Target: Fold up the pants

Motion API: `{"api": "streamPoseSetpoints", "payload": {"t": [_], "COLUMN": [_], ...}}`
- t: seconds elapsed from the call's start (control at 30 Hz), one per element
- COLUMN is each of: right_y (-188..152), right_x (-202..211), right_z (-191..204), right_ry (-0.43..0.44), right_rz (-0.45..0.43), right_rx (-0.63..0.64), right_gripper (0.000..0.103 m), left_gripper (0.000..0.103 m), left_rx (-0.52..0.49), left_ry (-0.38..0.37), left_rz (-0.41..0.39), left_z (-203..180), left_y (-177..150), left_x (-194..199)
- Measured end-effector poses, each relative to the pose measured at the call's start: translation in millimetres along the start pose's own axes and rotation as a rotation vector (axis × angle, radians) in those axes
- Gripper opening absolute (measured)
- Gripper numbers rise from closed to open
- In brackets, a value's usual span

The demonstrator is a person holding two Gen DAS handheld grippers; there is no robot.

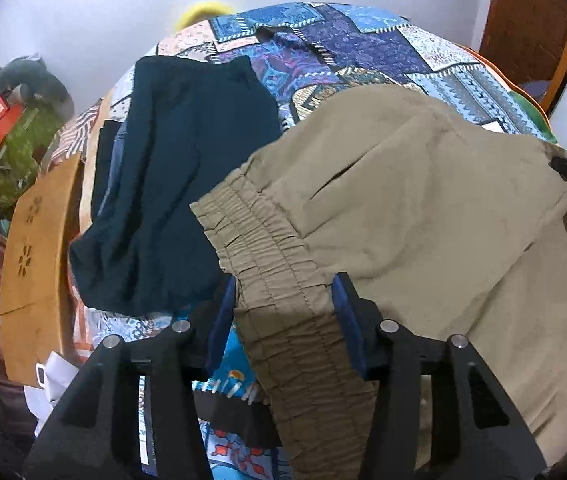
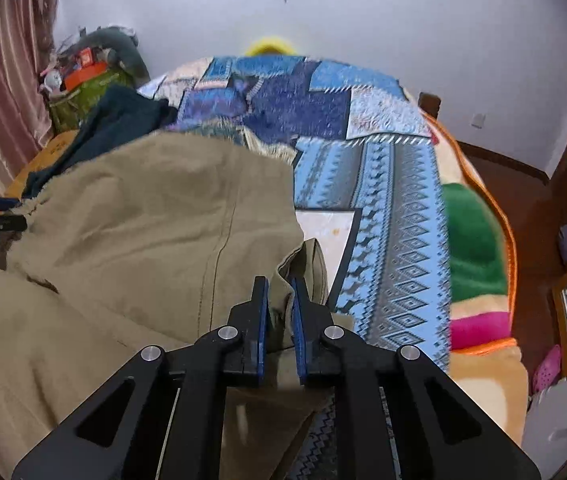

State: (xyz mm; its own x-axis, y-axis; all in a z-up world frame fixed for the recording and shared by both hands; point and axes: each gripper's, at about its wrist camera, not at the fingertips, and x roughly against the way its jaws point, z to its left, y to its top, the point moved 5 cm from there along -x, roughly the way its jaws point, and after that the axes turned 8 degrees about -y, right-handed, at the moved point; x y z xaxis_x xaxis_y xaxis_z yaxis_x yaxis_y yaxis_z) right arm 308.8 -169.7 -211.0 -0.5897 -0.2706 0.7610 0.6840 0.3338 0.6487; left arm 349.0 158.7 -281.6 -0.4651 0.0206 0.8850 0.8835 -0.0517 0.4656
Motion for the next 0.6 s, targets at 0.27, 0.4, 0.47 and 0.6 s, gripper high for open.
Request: {"api": "streamPoseSetpoints", "payload": {"t": [0.27,0.4,0.47,0.6], "right_y": [-14,-12,-8,1], "right_x": [-28,-30,-26,-7], "right_z": [6,3,0,-2], "right_ry": [-0.064,-0.061,-0.061,-0.045], "right_rz": [0.103,0.137,0.138,0.124], "right_rx": [0.044,0.040,0.039,0.029], "right_gripper": [0.009,0.011,0.015,0.019], "left_gripper": [0.050,0.050,0.054,0.055], "left_rx": [0.099,0.091,0.094,0.105], "left_ry": [0.009,-0.024,-0.038,-0.007], "left_rz": [0.025,0.022,0.007,-0.060], "left_z": [9,9,11,22], "left_y": [-1,-2,-1,6], "left_x": [-13,-10,-3,22]}}
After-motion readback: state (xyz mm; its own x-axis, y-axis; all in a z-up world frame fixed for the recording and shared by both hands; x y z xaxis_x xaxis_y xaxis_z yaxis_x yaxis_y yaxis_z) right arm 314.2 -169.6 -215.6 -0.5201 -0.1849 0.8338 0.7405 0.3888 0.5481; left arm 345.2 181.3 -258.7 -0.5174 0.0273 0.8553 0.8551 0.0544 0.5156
